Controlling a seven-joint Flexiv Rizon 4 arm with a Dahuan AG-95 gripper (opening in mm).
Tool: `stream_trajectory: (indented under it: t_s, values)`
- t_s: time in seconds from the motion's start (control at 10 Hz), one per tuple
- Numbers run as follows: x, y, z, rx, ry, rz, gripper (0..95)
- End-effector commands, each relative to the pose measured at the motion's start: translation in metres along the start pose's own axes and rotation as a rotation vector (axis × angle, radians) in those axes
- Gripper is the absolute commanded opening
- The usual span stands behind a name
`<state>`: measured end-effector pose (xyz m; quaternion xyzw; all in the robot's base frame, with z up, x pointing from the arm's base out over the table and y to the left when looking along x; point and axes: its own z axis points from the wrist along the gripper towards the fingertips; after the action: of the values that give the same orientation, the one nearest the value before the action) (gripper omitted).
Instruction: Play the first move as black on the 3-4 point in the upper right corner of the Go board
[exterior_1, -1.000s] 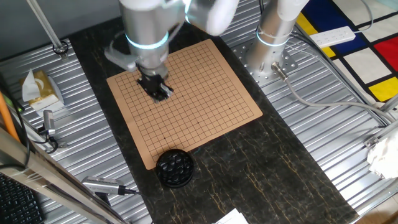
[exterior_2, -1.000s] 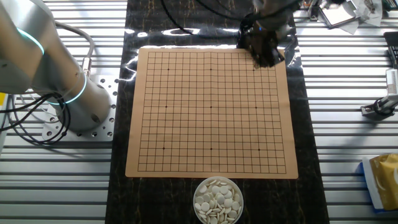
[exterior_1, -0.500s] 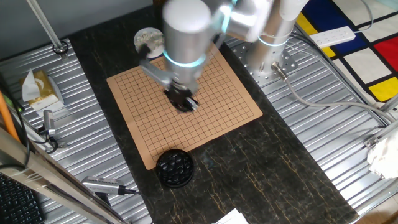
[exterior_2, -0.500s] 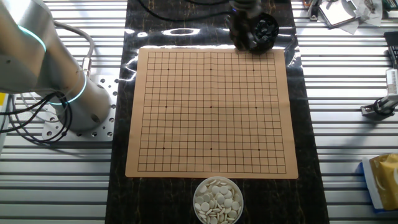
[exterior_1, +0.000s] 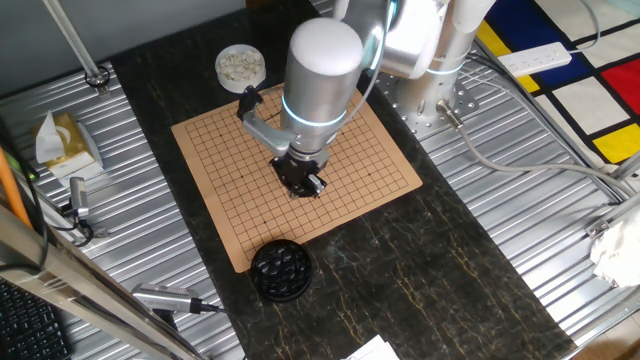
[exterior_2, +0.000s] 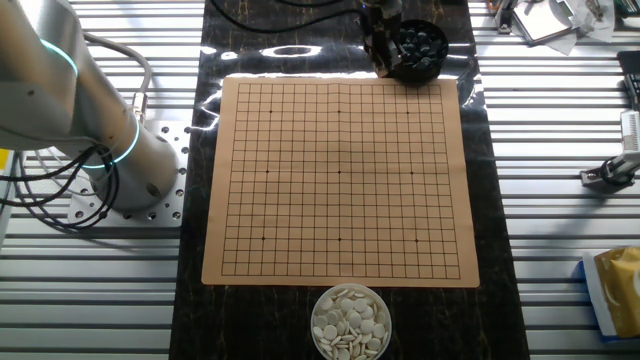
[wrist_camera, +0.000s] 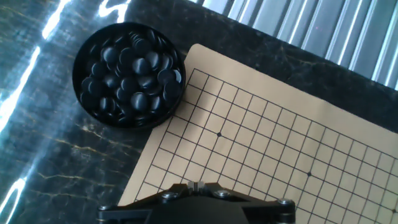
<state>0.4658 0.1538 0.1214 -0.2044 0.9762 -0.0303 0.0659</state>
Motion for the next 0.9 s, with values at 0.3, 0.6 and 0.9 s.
stream_trajectory:
  t_s: [0.3, 0.6, 0.9]
  values:
    - [-0.019, -0.001, -0.006, -0.054, 0.115, 0.187, 0.0]
    - [-0.044, 0.001, -0.01, -0.05, 0.14, 0.168, 0.0]
    - [-0.068, 0.006, -0.015, -0.021, 0.163, 0.176, 0.0]
